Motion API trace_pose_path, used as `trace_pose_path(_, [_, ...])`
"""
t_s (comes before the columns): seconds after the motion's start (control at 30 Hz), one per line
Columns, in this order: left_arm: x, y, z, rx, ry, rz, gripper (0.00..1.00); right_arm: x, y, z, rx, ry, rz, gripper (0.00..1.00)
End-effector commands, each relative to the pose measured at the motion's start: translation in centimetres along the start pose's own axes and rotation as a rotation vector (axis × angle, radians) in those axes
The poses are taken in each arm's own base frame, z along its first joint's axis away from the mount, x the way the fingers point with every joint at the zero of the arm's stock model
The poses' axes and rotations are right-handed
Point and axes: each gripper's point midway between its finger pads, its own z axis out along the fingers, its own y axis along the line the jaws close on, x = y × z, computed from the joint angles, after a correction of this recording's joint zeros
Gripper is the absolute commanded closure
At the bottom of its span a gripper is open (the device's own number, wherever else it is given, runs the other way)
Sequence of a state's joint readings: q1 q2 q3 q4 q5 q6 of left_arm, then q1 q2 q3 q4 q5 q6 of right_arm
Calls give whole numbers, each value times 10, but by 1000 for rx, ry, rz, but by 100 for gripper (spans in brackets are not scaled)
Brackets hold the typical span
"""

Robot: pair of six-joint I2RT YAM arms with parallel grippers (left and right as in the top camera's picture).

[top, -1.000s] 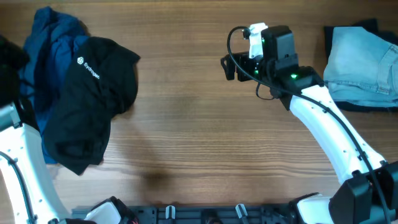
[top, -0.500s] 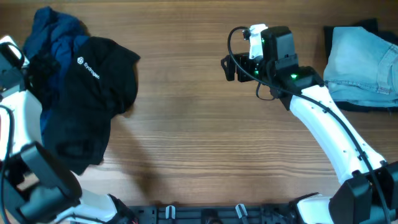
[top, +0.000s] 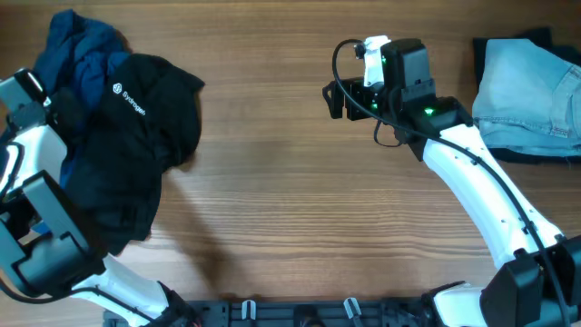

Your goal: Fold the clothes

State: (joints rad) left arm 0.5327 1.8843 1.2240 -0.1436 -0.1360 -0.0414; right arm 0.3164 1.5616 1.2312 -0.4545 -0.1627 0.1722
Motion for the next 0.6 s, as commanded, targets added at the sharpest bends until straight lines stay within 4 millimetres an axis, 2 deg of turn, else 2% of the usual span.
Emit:
trace_pose_path(0.0, [-2, 12, 4, -45, -10, 3, 96, -9, 1, -3, 2, -20, 12, 1])
trace_pose_path(0.13, [-7, 9, -4, -35, -20, -8, 96, -9, 1, -3, 3, -19, 12, 1])
trace_pose_path(0.23, [-26, 0, -24, 27, -71, -15, 96, -9, 1, -3, 3, -19, 16, 0])
trace_pose_path(0.4, [-97, -9, -96, 113, -241, -40, 96, -6, 0, -3, 4, -10, 18, 0])
trace_pose_path(0.5, [-143, -16, -155, 182, -350, -42, 96, -5, 0, -2, 5, -3, 19, 1])
trace_pose_path(0.57, [-174, -23, -204, 248, -438, -34, 96, -4, 0, -2, 5, 0, 22, 1])
